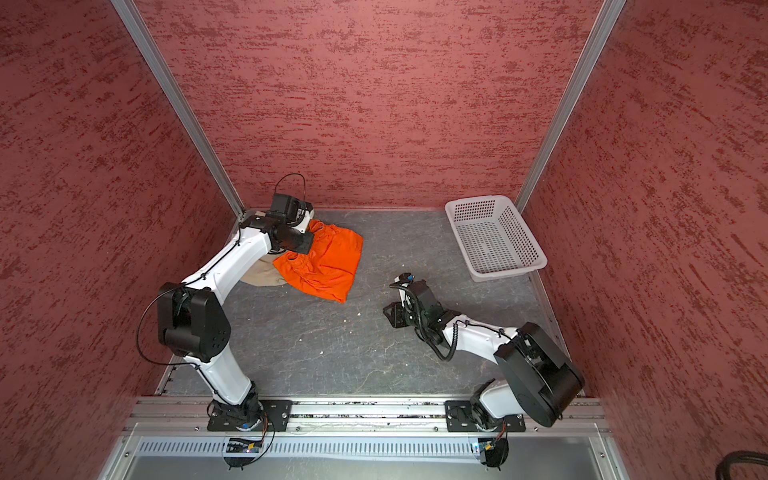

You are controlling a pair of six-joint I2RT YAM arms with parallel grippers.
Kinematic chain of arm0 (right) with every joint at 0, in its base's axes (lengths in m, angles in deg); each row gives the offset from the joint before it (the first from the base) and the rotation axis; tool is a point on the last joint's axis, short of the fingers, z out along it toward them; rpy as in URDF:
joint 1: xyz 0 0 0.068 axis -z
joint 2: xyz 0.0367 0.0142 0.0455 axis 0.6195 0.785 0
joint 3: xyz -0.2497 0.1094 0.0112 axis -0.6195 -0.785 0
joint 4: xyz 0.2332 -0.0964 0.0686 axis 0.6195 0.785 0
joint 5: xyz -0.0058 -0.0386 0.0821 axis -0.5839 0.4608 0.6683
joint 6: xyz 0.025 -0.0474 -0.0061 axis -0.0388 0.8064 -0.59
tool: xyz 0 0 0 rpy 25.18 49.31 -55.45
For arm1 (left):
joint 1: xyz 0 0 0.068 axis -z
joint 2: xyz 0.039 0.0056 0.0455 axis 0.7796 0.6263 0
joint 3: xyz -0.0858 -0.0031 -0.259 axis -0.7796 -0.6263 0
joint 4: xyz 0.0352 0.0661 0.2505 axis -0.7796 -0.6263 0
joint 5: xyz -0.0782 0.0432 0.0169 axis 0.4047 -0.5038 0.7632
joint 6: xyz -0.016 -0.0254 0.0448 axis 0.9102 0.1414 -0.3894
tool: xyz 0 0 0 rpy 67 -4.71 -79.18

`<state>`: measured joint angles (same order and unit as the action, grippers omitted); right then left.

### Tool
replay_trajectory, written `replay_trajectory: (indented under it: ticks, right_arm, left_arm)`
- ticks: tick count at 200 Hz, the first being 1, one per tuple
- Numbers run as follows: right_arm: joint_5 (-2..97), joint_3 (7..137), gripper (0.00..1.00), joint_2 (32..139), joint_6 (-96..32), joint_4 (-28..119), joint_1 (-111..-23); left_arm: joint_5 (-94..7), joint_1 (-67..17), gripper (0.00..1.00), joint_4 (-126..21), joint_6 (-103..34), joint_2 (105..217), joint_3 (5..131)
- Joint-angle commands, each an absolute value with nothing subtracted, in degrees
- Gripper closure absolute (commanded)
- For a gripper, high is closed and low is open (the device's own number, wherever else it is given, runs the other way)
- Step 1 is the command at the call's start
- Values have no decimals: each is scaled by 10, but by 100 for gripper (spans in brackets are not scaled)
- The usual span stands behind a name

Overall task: Fold and stack the shorts
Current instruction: 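Lift the orange shorts with the left gripper while the right gripper releases and withdraws, then carry the orange shorts with the left gripper and lower them onto the beige shorts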

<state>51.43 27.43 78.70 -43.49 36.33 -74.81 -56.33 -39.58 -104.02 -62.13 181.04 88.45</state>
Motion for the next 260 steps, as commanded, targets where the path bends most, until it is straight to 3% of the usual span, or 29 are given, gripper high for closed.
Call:
replay_trajectory:
  ticks: [1,79,260]
  right_arm:
    - [519,272,66,797,-446,345,-745]
    - [525,280,68,828,-447,335,-745]
    - [532,296,69,836,-442,355,-745]
  left_arm:
    - [-605,-396,100,-1070,-674,1827,941]
    - [-657,-397,100,-1131,-740,1863,1092]
    - [-648,-438,100,-1188,-742,1841,1160]
